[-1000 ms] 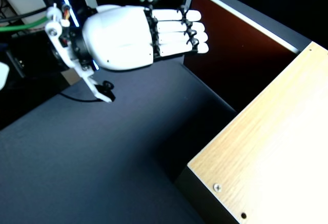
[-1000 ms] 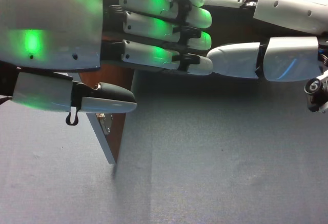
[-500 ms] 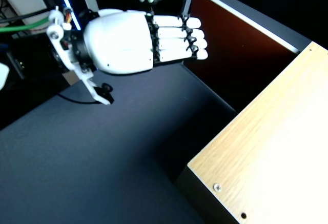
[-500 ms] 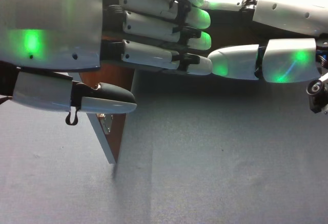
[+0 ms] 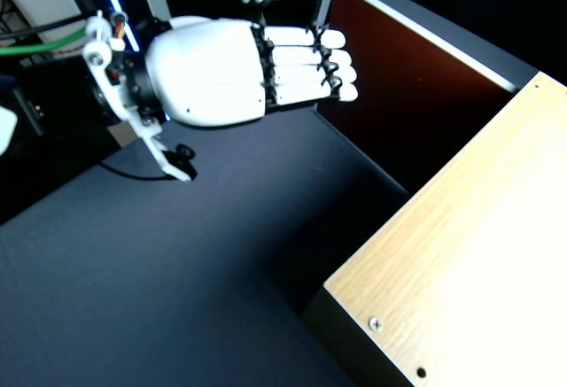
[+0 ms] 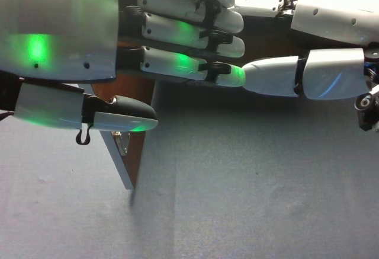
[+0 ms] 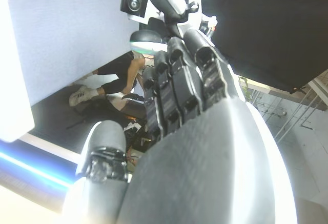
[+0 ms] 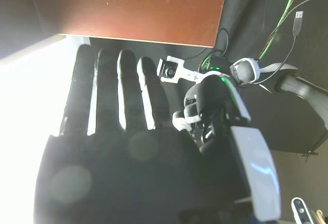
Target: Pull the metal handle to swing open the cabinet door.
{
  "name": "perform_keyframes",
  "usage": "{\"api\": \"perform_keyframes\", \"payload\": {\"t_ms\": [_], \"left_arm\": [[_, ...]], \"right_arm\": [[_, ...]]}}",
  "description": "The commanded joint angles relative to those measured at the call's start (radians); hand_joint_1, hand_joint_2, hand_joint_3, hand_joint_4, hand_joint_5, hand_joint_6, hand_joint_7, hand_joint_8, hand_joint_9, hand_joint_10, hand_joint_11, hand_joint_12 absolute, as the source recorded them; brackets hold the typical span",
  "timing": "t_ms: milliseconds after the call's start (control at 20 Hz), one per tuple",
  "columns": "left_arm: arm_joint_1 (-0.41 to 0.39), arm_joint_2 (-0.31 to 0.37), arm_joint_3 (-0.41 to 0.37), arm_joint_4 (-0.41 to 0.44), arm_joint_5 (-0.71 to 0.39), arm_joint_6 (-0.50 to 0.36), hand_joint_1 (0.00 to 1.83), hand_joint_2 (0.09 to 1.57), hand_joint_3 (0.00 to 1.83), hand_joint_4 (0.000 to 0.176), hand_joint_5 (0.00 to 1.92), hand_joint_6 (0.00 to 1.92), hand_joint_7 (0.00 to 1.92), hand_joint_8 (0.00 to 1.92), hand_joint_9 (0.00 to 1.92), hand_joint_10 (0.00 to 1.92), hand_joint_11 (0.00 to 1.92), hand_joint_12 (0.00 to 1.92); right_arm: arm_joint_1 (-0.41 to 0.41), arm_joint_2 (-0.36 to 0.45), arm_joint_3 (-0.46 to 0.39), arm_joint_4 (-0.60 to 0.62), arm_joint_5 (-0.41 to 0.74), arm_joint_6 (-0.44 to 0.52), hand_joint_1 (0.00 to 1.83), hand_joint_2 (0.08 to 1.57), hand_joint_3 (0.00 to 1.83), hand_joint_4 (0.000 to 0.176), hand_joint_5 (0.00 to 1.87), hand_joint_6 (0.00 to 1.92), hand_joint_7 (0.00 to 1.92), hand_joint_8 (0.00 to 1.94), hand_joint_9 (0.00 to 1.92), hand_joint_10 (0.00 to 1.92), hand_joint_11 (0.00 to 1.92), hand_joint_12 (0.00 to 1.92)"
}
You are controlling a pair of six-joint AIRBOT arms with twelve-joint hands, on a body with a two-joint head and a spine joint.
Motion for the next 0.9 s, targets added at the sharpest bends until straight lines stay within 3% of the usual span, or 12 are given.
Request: {"api": "perform_keyframes", "payload": {"t_ms": [0,850], "left_arm": [[-0.008,0.005,-0.001,-0.101,-0.021,0.01,0.0,1.57,0.06,0.0,0.36,0.01,0.37,0.0,0.33,0.0,0.0,0.78],[-0.008,0.005,-0.001,-0.101,-0.021,0.01,0.0,1.57,0.06,0.0,0.38,0.0,0.4,0.0,0.36,0.0,0.0,0.87]], "right_arm": [[0.013,0.002,0.005,0.041,0.105,0.003,0.0,1.57,0.1,0.0,0.16,0.0,0.17,0.0,0.15,0.0,0.0,0.48],[0.013,-0.008,0.003,0.012,0.103,0.003,0.0,1.57,0.09,0.0,0.17,0.0,0.18,0.0,0.16,0.0,0.0,0.48]]}}
